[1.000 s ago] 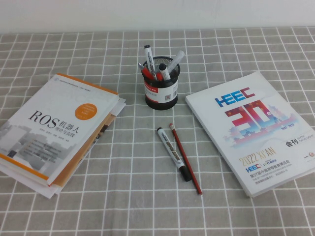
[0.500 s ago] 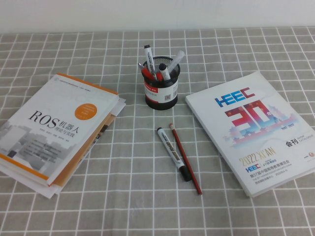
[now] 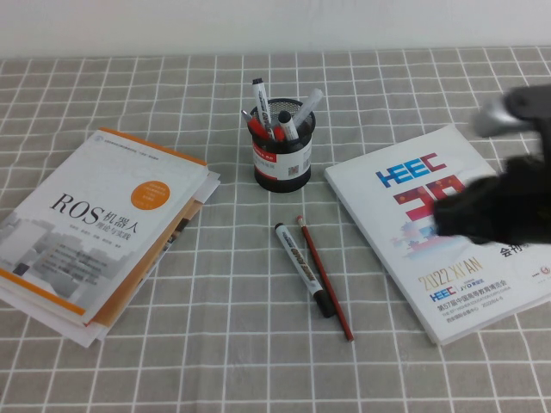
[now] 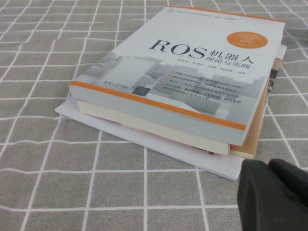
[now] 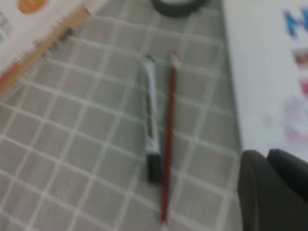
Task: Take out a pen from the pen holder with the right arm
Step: 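Take a marker out of the pen holder and lay it on the table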
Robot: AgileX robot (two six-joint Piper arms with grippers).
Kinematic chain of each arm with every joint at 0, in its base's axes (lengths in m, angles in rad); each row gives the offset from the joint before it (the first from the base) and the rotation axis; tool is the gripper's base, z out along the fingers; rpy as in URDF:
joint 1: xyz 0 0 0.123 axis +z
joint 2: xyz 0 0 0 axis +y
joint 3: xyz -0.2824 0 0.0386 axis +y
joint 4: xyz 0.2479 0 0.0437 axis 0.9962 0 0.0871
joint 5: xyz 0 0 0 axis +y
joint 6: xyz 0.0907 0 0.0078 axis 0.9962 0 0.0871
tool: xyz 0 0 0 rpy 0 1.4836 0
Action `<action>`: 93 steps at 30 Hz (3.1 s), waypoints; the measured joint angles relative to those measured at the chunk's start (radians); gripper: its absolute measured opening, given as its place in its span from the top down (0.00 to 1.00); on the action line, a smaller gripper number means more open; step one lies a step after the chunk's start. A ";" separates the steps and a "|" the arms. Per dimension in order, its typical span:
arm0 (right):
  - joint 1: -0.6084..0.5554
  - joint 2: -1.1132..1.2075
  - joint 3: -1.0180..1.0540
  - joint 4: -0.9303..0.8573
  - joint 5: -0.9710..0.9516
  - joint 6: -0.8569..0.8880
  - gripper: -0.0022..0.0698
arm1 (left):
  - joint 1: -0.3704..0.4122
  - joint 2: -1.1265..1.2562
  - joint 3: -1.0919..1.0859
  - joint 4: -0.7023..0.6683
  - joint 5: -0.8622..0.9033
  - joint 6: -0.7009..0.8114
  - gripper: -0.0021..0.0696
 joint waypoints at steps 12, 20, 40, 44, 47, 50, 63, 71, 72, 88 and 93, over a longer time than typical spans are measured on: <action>0.231 0.294 -0.053 -0.186 -0.629 -0.043 0.91 | 0.000 0.000 0.000 0.000 0.000 0.000 0.98; 0.220 0.434 -0.053 -0.449 -0.989 0.166 0.66 | 0.000 0.000 0.000 0.000 0.000 0.000 0.98; 0.183 0.643 -0.112 -0.604 -1.343 0.261 0.55 | 0.000 0.000 0.000 0.000 0.000 0.000 0.98; 0.183 0.673 -0.156 -0.604 -1.344 0.259 0.52 | 0.000 0.000 0.000 0.000 0.000 0.000 0.98; 0.183 0.702 -0.184 -0.604 -1.344 0.259 0.50 | 0.000 0.000 0.000 0.000 0.000 0.000 0.98; 0.183 0.729 -0.214 -0.592 -1.333 0.238 0.49 | 0.000 0.000 0.000 0.000 0.000 0.000 0.98; 0.160 0.792 -0.318 -0.547 -1.259 0.216 0.49 | 0.000 0.000 0.000 0.000 0.000 0.000 0.98; 0.158 0.821 -0.355 -0.547 -1.240 0.215 0.49 | 0.000 0.000 0.000 0.000 0.000 0.000 0.98; 0.158 0.826 -0.362 -0.547 -1.237 0.215 0.49 | 0.000 0.000 0.000 0.000 0.000 0.000 0.98; 0.154 0.869 -0.412 -0.544 -1.178 0.214 0.49 | 0.000 0.000 0.000 0.000 0.000 0.000 0.98; 0.154 0.872 -0.412 -0.544 -1.176 0.214 0.50 | 0.000 0.000 0.000 0.000 0.000 0.000 0.98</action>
